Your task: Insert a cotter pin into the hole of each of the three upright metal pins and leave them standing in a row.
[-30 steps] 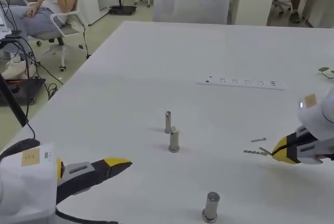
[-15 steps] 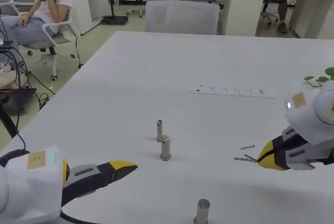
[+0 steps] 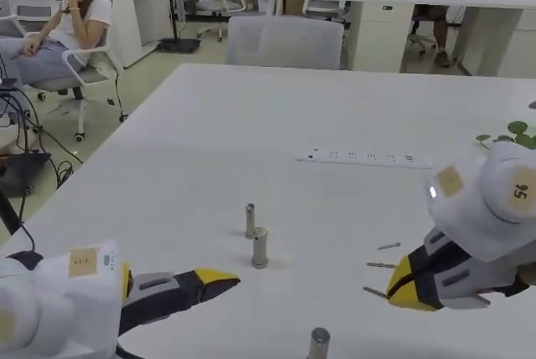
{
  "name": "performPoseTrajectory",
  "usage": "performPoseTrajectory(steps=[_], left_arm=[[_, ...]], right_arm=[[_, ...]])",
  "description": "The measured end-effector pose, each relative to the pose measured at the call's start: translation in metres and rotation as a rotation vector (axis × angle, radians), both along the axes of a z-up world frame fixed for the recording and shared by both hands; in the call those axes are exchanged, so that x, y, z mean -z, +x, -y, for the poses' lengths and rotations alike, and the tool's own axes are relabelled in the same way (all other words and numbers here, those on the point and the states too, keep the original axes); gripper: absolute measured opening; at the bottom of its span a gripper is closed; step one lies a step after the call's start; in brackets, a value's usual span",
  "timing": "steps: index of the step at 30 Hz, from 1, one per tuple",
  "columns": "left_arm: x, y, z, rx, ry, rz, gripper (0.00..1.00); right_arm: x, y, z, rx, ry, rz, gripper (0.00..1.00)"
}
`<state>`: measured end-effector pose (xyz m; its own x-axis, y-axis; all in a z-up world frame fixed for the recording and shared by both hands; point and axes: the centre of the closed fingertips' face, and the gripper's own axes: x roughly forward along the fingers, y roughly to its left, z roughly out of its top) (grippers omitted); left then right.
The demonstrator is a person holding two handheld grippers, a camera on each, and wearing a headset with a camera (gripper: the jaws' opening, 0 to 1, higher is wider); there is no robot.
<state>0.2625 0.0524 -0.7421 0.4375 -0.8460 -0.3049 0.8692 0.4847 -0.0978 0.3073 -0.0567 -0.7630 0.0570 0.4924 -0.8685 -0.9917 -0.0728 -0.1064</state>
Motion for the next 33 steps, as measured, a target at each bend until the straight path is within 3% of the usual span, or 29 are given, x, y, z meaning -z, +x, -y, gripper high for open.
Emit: performPoseTrajectory(steps=[8, 15, 19, 27, 33], left_arm=[[-0.001, -0.004, 0.022, 0.050, -0.003, 0.003, 0.63], [-0.008, -0.005, 0.034, 0.082, -0.004, 0.027, 0.53], [-0.011, -0.006, 0.041, 0.102, -0.009, 0.029, 0.49], [-0.014, -0.012, 0.053, 0.149, -0.002, 0.021, 0.31], [-0.014, -0.014, 0.058, 0.169, 0.010, 0.032, 0.21]], right_arm=[[-0.006, -0.025, -0.009, -0.058, -0.015, -0.022, 0.02], [-0.012, -0.041, -0.019, -0.094, -0.024, -0.033, 0.02], [-0.017, -0.046, -0.027, -0.114, -0.024, -0.031, 0.02], [-0.021, -0.053, -0.037, -0.147, -0.032, -0.030, 0.02], [-0.021, -0.057, -0.039, -0.154, -0.043, -0.040, 0.02]])
